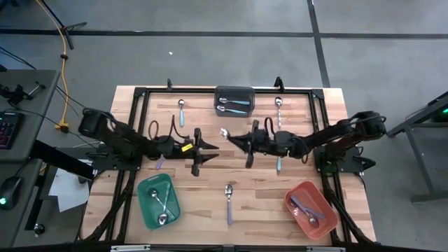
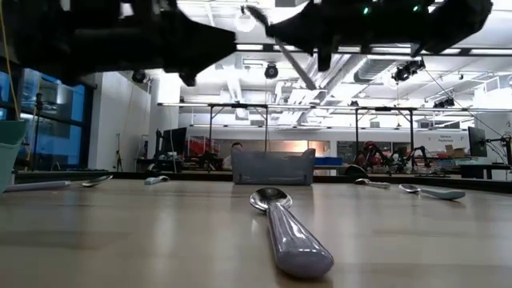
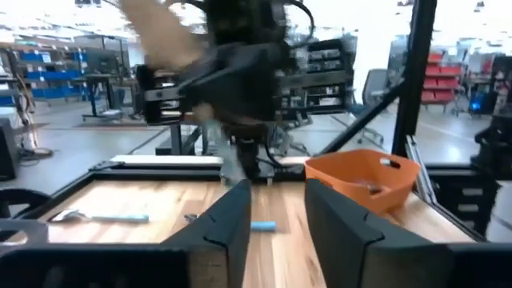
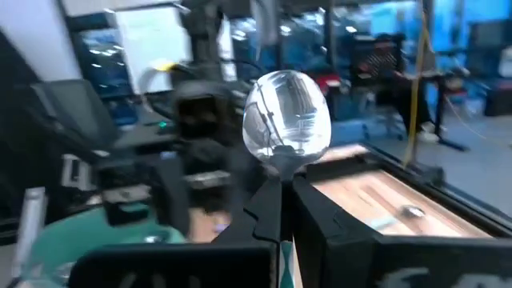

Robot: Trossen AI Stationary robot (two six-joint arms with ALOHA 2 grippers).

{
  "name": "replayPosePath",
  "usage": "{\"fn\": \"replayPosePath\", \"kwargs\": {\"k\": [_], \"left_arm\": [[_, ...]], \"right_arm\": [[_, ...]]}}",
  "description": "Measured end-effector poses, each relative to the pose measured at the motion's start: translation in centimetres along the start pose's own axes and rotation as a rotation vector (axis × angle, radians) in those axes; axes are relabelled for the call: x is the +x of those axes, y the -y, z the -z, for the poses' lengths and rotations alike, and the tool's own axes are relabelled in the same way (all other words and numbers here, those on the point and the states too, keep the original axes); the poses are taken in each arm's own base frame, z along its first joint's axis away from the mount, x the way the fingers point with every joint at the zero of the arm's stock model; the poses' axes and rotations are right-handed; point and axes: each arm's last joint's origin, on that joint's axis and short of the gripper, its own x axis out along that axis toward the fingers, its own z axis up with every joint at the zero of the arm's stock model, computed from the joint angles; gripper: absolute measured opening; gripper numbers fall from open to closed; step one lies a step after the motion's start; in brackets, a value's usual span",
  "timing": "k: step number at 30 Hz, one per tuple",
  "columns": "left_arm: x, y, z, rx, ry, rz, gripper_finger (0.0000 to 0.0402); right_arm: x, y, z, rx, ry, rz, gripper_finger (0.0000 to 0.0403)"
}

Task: Sort silverware by color (type)
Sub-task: Put the white patterned into the green bin

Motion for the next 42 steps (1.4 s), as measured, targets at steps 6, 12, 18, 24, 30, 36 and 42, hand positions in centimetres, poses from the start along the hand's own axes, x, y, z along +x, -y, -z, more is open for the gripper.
{"fn": "replayPosePath", "kwargs": {"k": [6, 12, 18, 24, 30, 36, 42], "left_arm": [[2.9, 0.3, 0.2, -0.038, 0.036, -0.008, 0.0169], [4.9, 0.4, -1.4, -0.018, 0.11, -0.021, 0.0209], [6.8, 0.7, -2.5, 0.028, 0.085, 0.014, 0.0212], [7.8, 0.8, -3.3, 0.068, 0.084, 0.056, 0.0201], [7.9, 0.8, -3.4, 0.102, 0.084, 0.044, 0.0147], [7.9, 0.7, -3.4, 0.138, 0.085, 0.043, 0.0061], [8.0, -0.2, -3.3, 0.108, 0.054, 0.082, 0.0011]], "right_arm": [[-0.6, -1.9, -0.9, -0.053, 0.106, -0.068, 0.0], [-1.0, -3.0, -1.2, -0.089, 0.15, -0.115, 0.0], [-1.0, -3.0, -1.3, -0.092, 0.153, -0.115, 0.0], [-1.0, -3.0, -1.4, -0.09, 0.161, -0.115, 0.0], [-1.0, -3.0, -1.4, -0.09, 0.163, -0.116, 0.0], [-1.0, -3.0, -1.4, -0.097, 0.165, -0.123, 0.0], [-1.0, -3.1, -1.3, -0.083, 0.158, -0.131, 0.0009]]}}
